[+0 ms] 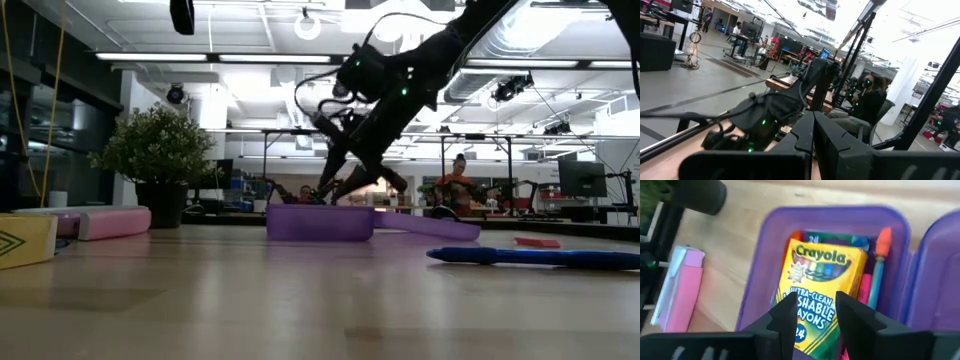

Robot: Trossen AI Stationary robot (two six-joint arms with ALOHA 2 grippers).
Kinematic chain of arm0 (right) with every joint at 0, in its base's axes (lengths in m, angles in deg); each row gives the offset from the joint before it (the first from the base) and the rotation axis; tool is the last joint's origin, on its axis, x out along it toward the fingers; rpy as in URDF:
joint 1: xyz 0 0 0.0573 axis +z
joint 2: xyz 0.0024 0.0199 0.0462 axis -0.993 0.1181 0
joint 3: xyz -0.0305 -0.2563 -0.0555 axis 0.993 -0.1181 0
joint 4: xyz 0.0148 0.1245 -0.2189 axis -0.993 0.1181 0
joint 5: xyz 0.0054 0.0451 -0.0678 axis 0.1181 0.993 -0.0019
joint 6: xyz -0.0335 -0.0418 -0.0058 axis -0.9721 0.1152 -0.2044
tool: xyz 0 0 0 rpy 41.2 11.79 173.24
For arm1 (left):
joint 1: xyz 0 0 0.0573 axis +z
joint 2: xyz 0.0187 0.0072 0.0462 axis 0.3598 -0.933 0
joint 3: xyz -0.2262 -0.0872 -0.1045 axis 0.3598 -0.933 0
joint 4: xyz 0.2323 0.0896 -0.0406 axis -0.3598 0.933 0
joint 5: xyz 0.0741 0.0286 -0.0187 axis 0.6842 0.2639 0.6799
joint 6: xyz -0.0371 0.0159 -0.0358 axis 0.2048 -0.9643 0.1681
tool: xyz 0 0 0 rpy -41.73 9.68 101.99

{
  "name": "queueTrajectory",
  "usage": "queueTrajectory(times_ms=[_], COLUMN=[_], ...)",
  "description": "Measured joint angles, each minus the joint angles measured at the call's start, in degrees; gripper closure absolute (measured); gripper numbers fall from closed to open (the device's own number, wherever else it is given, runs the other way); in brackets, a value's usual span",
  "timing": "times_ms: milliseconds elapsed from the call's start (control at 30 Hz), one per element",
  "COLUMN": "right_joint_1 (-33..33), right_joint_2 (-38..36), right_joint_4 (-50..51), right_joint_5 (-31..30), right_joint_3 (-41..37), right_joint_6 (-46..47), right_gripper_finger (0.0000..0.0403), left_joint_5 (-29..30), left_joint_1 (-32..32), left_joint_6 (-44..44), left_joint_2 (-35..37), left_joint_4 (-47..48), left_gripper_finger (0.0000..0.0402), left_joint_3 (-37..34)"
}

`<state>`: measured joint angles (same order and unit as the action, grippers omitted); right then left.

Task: Pick & place school supplies into a supply box
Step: Put the box of crayons into the purple supply box

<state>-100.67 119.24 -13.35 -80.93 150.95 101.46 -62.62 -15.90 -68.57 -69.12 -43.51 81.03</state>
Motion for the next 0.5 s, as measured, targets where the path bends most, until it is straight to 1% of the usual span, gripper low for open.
queueTrajectory(times_ms=[167,367,500], right_joint_1=[-0.95,-0.55,1.81], right_joint_2=[-5.31,-16.10,-23.62], right_joint_4=[1.32,4.86,3.68], right_joint_5=[-0.48,-0.11,2.55], right_joint_3=[0.00,0.00,0.00], right_joint_6=[-6.86,-22.48,-31.02], right_gripper_finger=[0.0276,0.0276,0.0276], left_joint_5=[0.00,-0.07,-1.54], left_joint_1=[0.00,0.02,0.00], left_joint_6=[-0.02,-0.20,-1.25], left_joint_2=[0.00,0.73,2.33], left_joint_4=[-0.06,0.05,0.54], left_gripper_finger=[0.0401,0.0401,0.0401], left_joint_3=[0.00,0.00,0.00])
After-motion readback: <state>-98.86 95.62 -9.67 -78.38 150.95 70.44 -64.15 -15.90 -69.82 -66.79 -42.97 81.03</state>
